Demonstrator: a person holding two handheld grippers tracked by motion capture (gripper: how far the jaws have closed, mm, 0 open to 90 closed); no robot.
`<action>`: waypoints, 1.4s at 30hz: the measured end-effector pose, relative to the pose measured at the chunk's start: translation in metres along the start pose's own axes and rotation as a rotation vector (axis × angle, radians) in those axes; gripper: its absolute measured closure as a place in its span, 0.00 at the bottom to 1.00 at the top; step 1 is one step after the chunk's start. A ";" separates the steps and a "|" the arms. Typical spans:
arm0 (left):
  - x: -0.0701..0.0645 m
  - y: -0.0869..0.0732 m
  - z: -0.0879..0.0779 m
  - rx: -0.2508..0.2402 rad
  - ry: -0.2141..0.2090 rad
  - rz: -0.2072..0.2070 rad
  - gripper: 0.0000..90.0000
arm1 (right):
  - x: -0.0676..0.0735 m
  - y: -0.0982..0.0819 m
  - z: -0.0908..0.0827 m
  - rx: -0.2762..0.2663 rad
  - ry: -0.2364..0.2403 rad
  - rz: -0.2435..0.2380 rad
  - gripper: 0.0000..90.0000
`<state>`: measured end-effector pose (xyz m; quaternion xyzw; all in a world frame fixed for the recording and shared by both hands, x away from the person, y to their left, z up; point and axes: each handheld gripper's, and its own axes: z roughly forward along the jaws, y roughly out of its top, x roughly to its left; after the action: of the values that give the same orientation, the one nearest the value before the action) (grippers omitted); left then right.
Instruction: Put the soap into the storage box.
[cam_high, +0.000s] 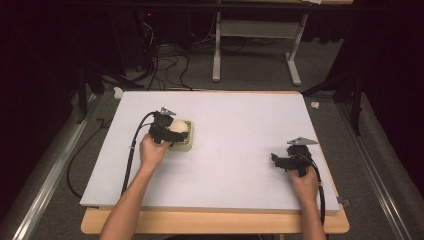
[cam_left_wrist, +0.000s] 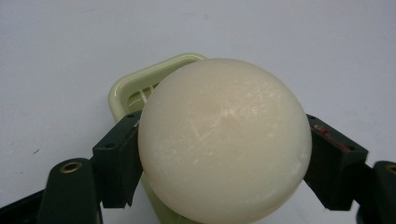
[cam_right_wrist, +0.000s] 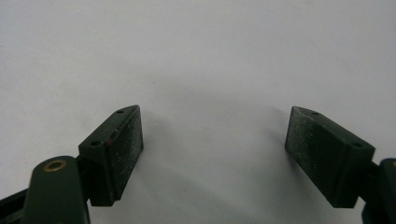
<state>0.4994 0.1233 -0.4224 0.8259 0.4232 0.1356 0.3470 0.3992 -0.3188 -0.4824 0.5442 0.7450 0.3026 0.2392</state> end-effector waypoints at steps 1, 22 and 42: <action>0.000 0.000 0.001 0.002 0.002 0.000 0.27 | 0.000 0.000 0.000 0.000 0.000 0.000 0.22; 0.000 0.004 0.028 0.045 0.048 -0.022 0.27 | 0.000 0.000 0.000 -0.004 0.002 -0.006 0.23; 0.003 0.003 0.031 0.055 0.063 -0.049 0.27 | 0.000 0.000 0.000 -0.004 0.000 -0.007 0.23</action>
<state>0.5195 0.1102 -0.4427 0.8200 0.4574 0.1412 0.3137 0.3989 -0.3184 -0.4824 0.5409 0.7464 0.3034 0.2414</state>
